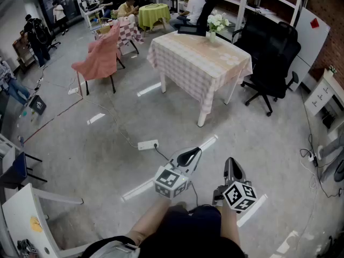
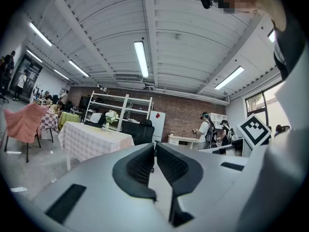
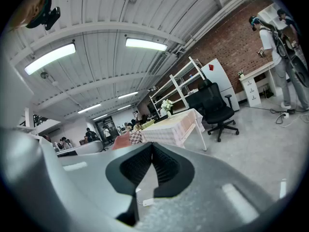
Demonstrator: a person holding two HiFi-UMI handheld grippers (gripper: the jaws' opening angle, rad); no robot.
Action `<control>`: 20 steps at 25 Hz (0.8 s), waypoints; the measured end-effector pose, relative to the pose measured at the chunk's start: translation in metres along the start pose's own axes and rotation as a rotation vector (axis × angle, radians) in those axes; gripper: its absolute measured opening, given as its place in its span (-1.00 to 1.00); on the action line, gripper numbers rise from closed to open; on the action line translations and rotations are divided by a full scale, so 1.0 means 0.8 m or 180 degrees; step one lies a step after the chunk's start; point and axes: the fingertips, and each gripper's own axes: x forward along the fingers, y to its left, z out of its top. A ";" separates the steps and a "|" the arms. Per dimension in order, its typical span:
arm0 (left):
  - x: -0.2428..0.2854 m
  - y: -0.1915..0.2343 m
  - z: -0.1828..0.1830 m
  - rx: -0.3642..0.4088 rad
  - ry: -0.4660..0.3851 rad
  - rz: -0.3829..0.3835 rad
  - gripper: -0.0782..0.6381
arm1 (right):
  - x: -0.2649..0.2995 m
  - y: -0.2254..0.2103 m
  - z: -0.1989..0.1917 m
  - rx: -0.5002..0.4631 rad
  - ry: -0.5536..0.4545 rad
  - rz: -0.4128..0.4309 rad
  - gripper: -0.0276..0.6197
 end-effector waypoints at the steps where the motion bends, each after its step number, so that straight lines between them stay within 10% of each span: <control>1: -0.001 0.002 0.002 -0.0003 -0.0004 0.0014 -0.72 | 0.000 0.003 0.000 -0.0009 0.0012 0.0007 -0.91; 20: 0.086 0.067 0.003 0.0017 0.0081 0.0280 -0.72 | 0.114 -0.031 0.034 0.0008 -0.0021 0.0238 -0.91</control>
